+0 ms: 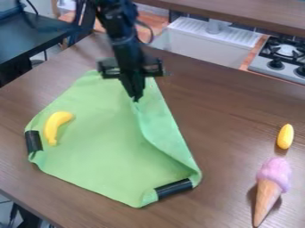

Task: Fold the cloth from top right to bottom left

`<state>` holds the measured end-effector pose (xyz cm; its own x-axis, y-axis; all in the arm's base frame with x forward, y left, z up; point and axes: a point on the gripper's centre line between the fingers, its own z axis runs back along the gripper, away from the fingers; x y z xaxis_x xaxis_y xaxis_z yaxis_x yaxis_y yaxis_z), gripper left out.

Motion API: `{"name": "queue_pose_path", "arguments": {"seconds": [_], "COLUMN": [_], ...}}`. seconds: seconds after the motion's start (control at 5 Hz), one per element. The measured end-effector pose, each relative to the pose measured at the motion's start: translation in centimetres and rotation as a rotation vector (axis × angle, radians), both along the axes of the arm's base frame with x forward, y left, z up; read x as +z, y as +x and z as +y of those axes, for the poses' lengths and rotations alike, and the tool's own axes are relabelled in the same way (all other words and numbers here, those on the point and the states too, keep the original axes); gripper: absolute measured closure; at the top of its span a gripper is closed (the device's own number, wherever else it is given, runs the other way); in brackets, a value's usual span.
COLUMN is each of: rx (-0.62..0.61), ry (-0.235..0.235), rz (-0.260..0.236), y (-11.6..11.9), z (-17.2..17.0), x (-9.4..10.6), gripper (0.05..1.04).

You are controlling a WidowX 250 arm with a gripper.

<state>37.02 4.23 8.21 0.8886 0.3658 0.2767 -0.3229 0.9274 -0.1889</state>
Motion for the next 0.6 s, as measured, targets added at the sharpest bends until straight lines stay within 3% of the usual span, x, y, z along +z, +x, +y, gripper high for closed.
{"name": "queue_pose_path", "arguments": {"seconds": [0.4, 0.6], "rx": [0.02, 0.045], "ry": [-0.02, 0.006], "rz": [0.006, 0.006], "y": [-2.9, -4.7], "z": [2.1, 3.7], "x": [1.2, 1.5], "gripper": [1.029, 1.029]}}
